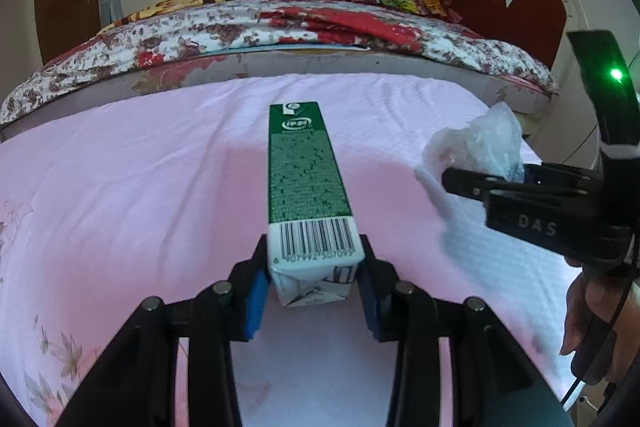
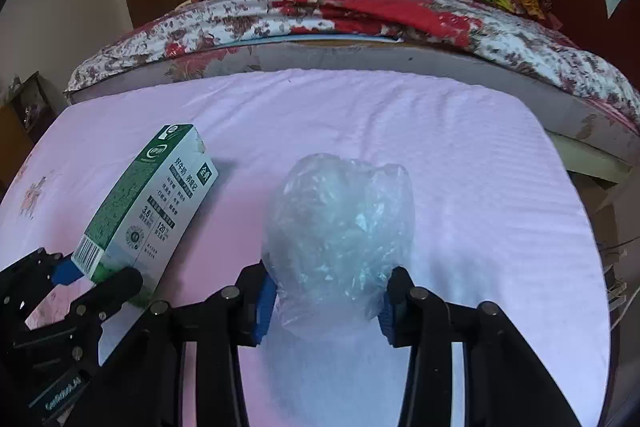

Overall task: Collect trash
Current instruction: 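Carry the green carton and plastic wrap over the black bin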

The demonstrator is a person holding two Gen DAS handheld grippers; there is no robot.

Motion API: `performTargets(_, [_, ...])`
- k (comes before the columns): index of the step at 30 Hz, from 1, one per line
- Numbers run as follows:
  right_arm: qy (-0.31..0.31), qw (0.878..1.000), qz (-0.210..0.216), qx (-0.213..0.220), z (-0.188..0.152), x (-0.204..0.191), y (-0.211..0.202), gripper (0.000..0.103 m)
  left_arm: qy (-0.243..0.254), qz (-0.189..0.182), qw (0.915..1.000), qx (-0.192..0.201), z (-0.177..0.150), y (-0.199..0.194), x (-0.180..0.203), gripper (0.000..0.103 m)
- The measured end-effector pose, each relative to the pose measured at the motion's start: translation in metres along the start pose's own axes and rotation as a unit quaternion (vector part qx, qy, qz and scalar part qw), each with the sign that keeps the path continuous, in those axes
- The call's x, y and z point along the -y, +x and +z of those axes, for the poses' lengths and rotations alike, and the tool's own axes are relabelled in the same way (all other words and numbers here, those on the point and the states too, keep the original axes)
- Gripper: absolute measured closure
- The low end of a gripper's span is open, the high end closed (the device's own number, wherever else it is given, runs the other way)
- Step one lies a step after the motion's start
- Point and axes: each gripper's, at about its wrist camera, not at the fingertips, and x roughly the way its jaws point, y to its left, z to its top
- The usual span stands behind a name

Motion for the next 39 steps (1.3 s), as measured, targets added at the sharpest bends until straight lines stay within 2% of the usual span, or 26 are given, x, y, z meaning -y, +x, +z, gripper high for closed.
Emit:
performTargets(5, [-0.005, 1.000, -0.012, 0.013, -0.024, 0.009, -0.042, 0.059, 0.018, -0.010, 0.9998, 0.007, -0.016, -0.026, 0.023, 0.063])
performTargets(13, [0.009, 0.998, -0.042, 0.038, -0.084, 0.038, -0.128, 0.059, 0.029, -0.041, 0.9987, 0.007, -0.049, -0.064, 0.060, 0.063])
performTargets(19, [0.022, 0.996, -0.069, 0.046, -0.125, 0.062, -0.182, 0.059, 0.061, -0.062, 0.9961, 0.014, -0.064, -0.094, 0.100, 0.063])
performTargets(30, [0.062, 0.989, -0.120, 0.060, -0.190, 0.112, -0.267, 0.059, 0.120, -0.113, 0.9862, 0.016, -0.093, -0.124, 0.169, 0.063])
performTargets(39, [0.091, 0.983, -0.149, 0.064, -0.242, 0.144, -0.311, 0.059, 0.163, -0.152, 0.9747, 0.012, -0.109, -0.134, 0.230, 0.063])
